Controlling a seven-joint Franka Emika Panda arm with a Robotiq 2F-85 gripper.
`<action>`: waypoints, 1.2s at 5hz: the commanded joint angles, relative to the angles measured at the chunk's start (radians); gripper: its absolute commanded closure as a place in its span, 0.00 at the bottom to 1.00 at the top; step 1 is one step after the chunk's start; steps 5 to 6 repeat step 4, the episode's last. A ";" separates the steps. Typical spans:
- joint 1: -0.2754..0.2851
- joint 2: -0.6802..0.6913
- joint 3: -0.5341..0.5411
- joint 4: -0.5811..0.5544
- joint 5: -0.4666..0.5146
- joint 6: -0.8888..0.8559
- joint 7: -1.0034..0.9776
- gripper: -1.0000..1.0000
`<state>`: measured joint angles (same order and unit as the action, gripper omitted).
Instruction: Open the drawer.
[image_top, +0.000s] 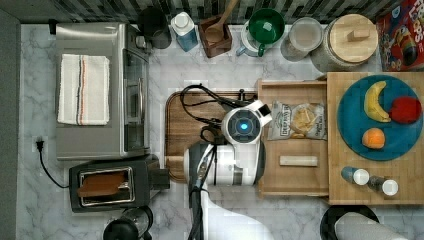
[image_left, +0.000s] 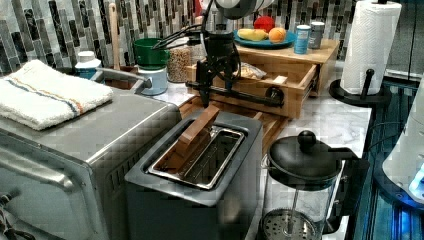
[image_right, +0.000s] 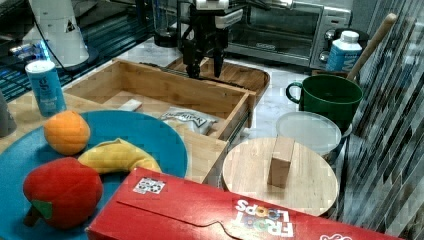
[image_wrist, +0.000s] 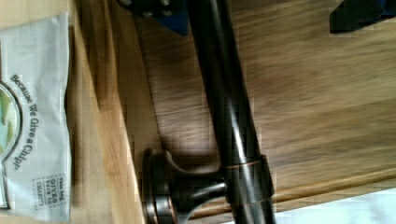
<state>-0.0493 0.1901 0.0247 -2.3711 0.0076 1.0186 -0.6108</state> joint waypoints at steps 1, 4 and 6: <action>0.079 -0.034 0.131 -0.016 0.043 0.071 0.124 0.00; 0.069 -0.034 0.141 -0.016 0.039 0.071 0.127 0.00; 0.069 -0.034 0.141 -0.016 0.039 0.071 0.127 0.00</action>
